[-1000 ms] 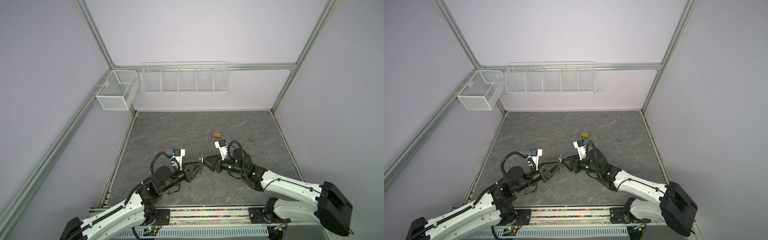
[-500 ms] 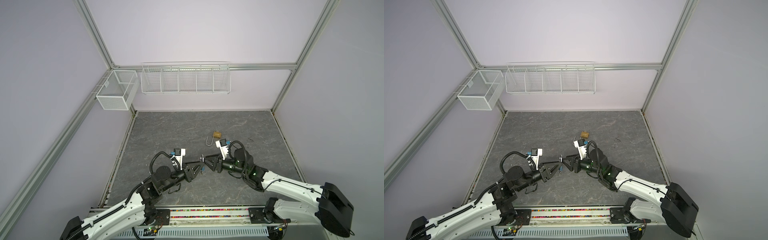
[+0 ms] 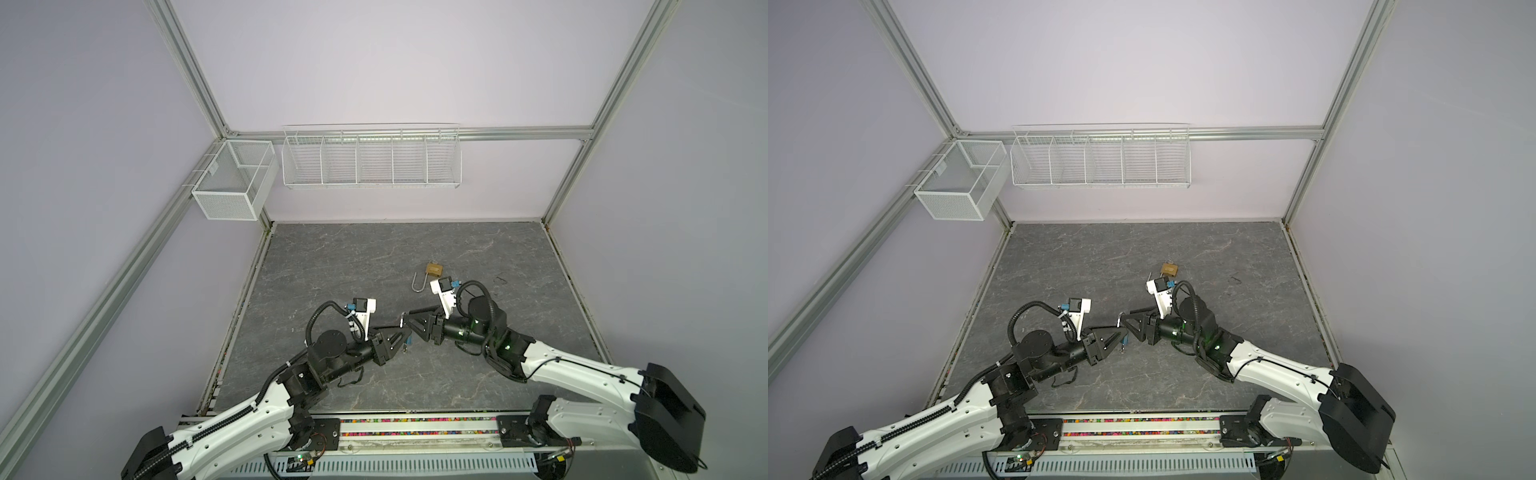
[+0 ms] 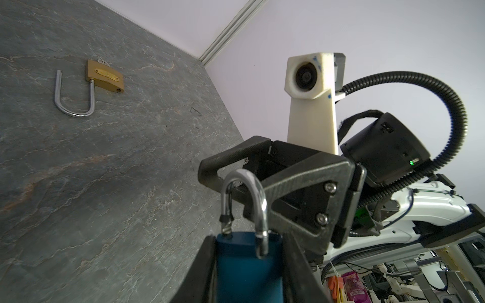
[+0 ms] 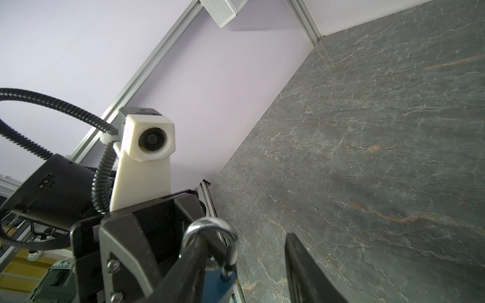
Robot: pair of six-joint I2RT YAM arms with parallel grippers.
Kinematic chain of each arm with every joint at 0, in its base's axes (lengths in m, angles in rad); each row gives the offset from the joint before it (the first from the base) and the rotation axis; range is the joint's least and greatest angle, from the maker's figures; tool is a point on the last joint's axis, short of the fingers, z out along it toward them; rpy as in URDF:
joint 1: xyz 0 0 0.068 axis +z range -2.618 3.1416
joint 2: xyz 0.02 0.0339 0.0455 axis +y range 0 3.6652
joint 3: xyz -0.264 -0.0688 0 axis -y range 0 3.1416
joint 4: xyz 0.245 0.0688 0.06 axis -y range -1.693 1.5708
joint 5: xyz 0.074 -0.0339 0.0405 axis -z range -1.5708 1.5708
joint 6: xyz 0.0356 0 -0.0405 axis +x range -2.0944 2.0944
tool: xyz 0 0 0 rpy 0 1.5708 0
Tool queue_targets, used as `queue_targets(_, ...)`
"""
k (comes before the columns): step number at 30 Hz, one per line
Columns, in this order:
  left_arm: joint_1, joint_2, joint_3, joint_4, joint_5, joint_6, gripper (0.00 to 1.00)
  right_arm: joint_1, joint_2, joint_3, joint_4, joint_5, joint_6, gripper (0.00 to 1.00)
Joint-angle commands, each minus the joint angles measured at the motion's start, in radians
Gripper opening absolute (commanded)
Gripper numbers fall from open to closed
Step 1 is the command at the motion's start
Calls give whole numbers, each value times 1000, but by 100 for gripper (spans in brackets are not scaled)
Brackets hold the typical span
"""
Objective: Unlock with the key
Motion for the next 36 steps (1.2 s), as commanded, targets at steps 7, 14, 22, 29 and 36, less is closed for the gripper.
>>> queue_targets(7, 4, -28, 89, -20, -32, 53, 0, 0, 12, 43, -114, 35, -13, 45)
queue_targets(14, 3, -6, 97, -38, -22, 58, 0, 0, -10, 60, -176, 73, -36, 45)
queue_targets(22, 5, 0, 115, -141, -81, 79, 0, 0, -94, 46, -235, 115, -60, 47)
queue_targets(29, 6, 161, 201, -391, -229, 56, 0, 0, -156, -49, -312, 201, -9, 49)
queue_targets(36, 6, 390, 233, -407, -172, 21, 0, -1, -261, -148, -456, 304, 31, 54)
